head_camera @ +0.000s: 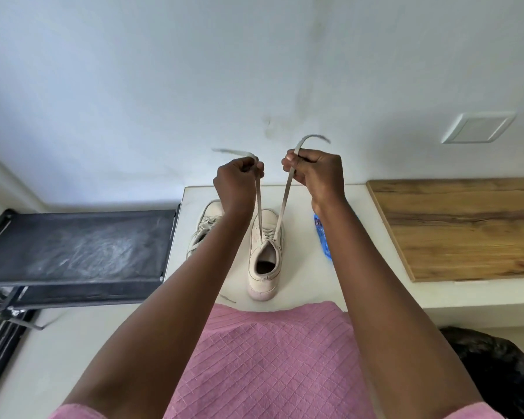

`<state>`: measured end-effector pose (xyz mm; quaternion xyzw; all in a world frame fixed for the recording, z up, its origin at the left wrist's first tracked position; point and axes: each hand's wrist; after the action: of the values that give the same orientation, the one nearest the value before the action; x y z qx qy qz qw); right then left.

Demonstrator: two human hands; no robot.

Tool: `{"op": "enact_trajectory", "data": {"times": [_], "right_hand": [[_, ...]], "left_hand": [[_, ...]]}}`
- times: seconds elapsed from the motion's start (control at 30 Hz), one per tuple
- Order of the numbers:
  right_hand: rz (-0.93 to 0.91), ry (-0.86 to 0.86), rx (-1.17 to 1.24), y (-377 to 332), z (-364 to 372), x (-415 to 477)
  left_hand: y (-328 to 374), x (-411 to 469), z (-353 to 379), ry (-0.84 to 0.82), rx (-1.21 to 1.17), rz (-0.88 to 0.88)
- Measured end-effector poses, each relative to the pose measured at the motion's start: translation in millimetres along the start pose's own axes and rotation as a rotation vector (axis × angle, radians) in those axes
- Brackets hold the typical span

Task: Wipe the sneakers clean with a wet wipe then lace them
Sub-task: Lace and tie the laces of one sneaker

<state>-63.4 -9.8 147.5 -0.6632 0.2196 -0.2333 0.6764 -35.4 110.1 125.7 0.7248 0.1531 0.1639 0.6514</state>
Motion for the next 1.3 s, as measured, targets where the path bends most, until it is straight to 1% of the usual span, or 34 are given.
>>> {"op": "enact_trajectory", "data": {"times": [0.13, 0.2, 0.27, 0.3, 0.4, 0.53, 0.57, 0.6, 0.67, 0.7, 0.73, 0.77, 0.8, 0.87, 0.93, 1.07, 1.13, 1.2, 1.3], "right_hand": [[-0.035, 0.045, 0.003, -16, -3, 5], [-0.037, 0.070, -0.033, -17, -5, 9], [-0.025, 0.090, -0.144, -6, -6, 14], [-0.004, 0.099, -0.202, 4, -6, 17], [0.066, 0.098, -0.357, 41, -8, 23], [0.211, 0.043, -0.437, 97, -9, 31], [0.223, 0.018, -0.522, 110, -9, 33], [0.197, -0.007, -0.693, 122, -10, 33], [0.034, -0.001, -1.123, 139, -12, 27], [-0.071, 0.028, -1.250, 144, -11, 22], [-0.161, 0.042, -1.275, 149, -9, 20], [-0.215, 0.011, -1.233, 153, -6, 19], [-0.240, -0.049, -1.141, 158, -2, 20], [-0.221, -0.205, -0.981, 166, 6, 19], [-0.215, -0.259, -0.930, 170, 10, 19], [-0.236, -0.241, -0.925, 177, 15, 26], [-0.239, -0.249, -0.958, 179, 19, 30], [-0.250, -0.321, -1.051, 183, 25, 32], [-0.140, -0.412, -1.108, 185, 30, 38]], "left_hand": [[15, 15, 0, 0.002, 0.021, 0.076], [16, 23, 1, -0.040, 0.110, 0.106], [6, 32, 5, -0.116, 0.183, 0.071], [-3, 36, 7, -0.152, 0.243, 0.059], [-38, 46, 12, -0.229, 0.521, 0.076], [-82, 43, 15, -0.302, 0.838, 0.151], [-91, 40, 15, -0.319, 0.899, 0.186], [-101, 38, 17, -0.332, 0.950, 0.226], [-119, 36, 19, -0.358, 0.984, 0.352], [-127, 36, 21, -0.396, 0.959, 0.396], [-132, 37, 23, -0.452, 0.920, 0.418], [-137, 38, 24, -0.516, 0.897, 0.421], [-141, 39, 25, -0.563, 0.894, 0.416], [-148, 40, 25, -0.578, 0.886, 0.386], [-152, 40, 25, -0.562, 0.868, 0.395], [-157, 37, 26, -0.551, 0.883, 0.526], [-162, 35, 29, -0.566, 0.884, 0.541], [-165, 34, 34, -0.584, 0.923, 0.572], [-165, 33, 40, -0.630, 0.990, 0.600]]}}
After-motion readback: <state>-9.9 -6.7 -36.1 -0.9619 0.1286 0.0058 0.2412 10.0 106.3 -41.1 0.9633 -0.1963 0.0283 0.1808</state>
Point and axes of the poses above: each hand's wrist, its own x-axis towards the middle knuckle, its own z-axis out of the palm, y = z × x, and after that the axes turned 13 degrees about y, right-handed
